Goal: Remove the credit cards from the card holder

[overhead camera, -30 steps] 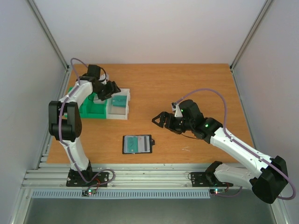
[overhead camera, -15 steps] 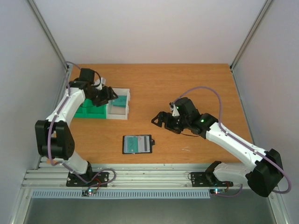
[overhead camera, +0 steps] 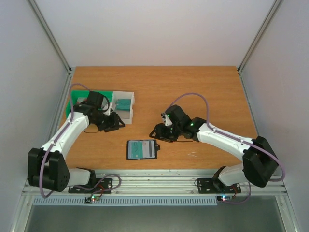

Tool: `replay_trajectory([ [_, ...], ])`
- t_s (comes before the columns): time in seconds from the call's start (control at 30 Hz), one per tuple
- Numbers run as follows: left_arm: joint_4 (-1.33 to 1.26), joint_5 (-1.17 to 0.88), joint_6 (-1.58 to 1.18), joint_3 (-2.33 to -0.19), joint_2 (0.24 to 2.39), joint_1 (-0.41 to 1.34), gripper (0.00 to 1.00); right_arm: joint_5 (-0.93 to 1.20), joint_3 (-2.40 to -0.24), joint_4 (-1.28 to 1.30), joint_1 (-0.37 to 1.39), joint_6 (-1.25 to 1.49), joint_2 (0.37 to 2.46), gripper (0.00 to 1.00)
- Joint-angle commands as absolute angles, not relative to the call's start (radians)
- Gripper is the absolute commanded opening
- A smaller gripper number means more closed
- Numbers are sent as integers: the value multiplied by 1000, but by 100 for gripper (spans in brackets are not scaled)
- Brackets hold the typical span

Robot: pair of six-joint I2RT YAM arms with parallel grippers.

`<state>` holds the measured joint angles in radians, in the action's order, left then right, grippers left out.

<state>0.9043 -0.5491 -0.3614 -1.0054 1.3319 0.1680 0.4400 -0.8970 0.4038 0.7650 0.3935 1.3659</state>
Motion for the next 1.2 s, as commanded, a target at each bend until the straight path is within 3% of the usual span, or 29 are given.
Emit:
replay_trajectory([
  [0.0, 849, -586, -429, -928, 1274, 223, 38, 452, -917, 325, 803, 411, 1436, 49],
  [0.2, 742, -594, -518, -840, 1287, 314, 28, 459, -918, 252, 845, 423, 1525, 46],
  [0.57, 552, -589, -630, -699, 1324, 385, 20, 487, -895, 135, 857, 430, 1652, 45],
  [0.93, 481, -623, -644, -642, 1341, 388, 8, 520, -913, 95, 857, 434, 1748, 35],
  [1.17, 459, -609, -634, -614, 1392, 388, 6, 540, -920, 64, 857, 445, 1782, 29],
])
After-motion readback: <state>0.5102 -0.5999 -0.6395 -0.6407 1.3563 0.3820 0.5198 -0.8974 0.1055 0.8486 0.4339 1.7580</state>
